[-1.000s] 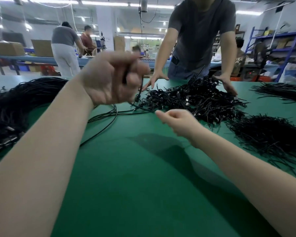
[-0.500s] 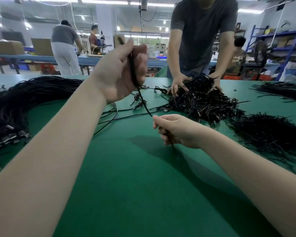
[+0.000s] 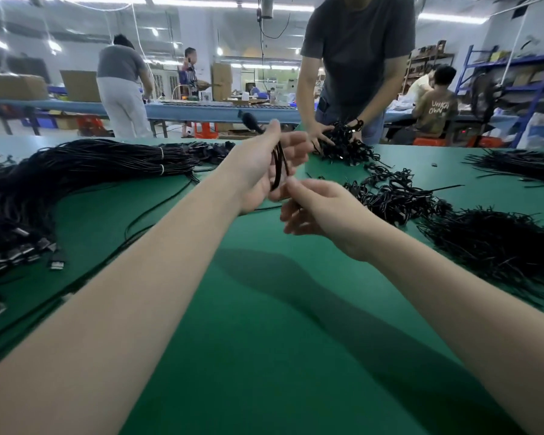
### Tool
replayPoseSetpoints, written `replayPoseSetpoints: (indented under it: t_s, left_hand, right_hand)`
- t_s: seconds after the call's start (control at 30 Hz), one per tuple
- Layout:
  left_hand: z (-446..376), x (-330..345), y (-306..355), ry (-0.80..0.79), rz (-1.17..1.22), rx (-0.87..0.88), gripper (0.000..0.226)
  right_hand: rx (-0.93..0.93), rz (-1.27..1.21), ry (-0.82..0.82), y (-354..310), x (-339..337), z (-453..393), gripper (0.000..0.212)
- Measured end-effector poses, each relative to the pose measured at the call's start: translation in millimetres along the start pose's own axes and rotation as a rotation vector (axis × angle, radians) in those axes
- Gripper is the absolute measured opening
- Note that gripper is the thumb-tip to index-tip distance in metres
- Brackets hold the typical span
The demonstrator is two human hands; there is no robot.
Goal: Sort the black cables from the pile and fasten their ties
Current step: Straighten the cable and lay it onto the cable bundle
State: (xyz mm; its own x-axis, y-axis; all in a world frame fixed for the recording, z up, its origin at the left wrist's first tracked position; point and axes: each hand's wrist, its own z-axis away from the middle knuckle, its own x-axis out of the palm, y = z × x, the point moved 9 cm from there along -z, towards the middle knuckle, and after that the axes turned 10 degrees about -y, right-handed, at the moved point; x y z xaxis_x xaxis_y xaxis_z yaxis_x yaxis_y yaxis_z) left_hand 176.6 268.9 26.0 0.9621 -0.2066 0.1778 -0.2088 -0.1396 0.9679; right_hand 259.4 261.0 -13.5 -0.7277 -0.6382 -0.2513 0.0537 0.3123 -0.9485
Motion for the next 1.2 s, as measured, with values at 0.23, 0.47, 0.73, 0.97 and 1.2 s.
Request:
replayPoseSetpoints:
  t_s: [0.23, 0.47, 0.73, 0.97, 1.2]
  left_hand:
    - [1, 12, -11, -0.111, 0.278, -0.03, 0.035]
    - [3, 22, -52, -0.214, 0.228, -0.256, 0.034]
    - [3, -8, -58, -0.029, -0.305, -0.392, 0.044]
    - [-4, -1, -62, -0.059, -0.176, -0.293, 0.052]
    - [-5, -1, -73, 0.015, -0.174, -0.259, 0.038]
  right_hand:
    - [0.179, 0.042, -0.067, 40, -12, 7, 0.026]
    - [0.185, -0.374, 0.067, 46, -22, 2, 0.016]
    - [0.168, -0.205, 0.188, 54, -32, 3, 0.014]
    - [0.192, -0.171, 0.006, 48, -16, 3, 0.035]
    - [0.08, 0.648, 0.094, 26, -10, -4, 0.03]
